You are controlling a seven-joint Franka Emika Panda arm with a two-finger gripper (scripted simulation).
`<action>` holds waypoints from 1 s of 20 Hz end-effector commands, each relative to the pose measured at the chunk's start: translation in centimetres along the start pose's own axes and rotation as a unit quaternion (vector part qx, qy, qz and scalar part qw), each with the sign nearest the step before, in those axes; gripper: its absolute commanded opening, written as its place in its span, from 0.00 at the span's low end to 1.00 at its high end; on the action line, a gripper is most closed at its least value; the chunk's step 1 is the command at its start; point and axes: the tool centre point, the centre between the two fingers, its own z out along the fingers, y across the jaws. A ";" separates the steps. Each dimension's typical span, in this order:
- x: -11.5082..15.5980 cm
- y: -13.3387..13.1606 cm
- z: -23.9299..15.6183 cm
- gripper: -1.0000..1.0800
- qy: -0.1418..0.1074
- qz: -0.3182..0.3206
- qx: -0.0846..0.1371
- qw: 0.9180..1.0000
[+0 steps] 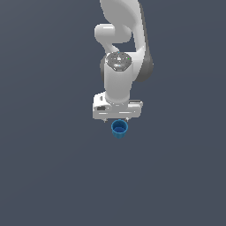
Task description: Pick up the object and move it to a goal position.
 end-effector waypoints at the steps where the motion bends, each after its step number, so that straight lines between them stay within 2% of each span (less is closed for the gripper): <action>1: 0.0 0.0 0.0 0.62 0.000 0.000 0.000 1.000; 9: 0.4 0.9 -0.3 0.62 0.005 0.018 0.006 1.000; 20: 0.4 0.4 0.2 0.62 0.004 0.037 0.002 0.999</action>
